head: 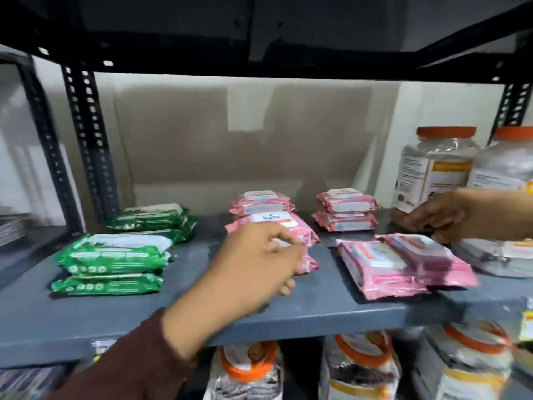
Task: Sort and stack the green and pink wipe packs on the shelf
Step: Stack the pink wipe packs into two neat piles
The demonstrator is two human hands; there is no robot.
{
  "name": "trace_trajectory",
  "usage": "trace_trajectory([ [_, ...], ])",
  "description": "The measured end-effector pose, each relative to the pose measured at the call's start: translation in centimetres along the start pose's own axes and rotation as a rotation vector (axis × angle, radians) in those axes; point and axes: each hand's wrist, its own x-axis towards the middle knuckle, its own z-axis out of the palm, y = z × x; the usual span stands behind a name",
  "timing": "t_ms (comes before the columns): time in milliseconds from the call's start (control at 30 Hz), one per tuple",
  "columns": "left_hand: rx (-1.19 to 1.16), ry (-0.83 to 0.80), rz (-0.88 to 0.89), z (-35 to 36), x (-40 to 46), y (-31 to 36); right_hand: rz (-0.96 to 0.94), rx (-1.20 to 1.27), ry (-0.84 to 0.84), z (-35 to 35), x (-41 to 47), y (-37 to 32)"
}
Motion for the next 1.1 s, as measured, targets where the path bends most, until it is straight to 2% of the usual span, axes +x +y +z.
trace_trajectory([
  [100,0.488,-0.006,0.148,5.8,2.4,1.1,0.081,-0.311,-0.131,-0.4,-0.1,0.5],
  [200,0.761,0.092,0.336,11.2,4.8,2.4,0.102,-0.381,-0.187,-1.0,0.7,0.6],
  [267,0.887,0.123,0.358,14.1,6.3,2.9,0.087,-0.359,-0.227,-1.3,1.0,1.1],
  [400,1.098,0.036,0.272,16.4,8.2,3.0,0.053,-0.332,-0.24,-1.5,1.3,1.5],
  [700,1.034,-0.318,0.076,12.5,5.1,3.8,0.063,-0.47,-0.19,-2.5,1.9,2.8],
  [933,0.893,-0.46,0.031,8.0,3.1,3.2,0.195,-0.47,-0.061,-1.1,3.5,1.6],
  [1100,0.881,-0.494,0.019,6.9,3.4,2.8,0.221,-0.423,0.075,1.6,5.5,-1.1],
])
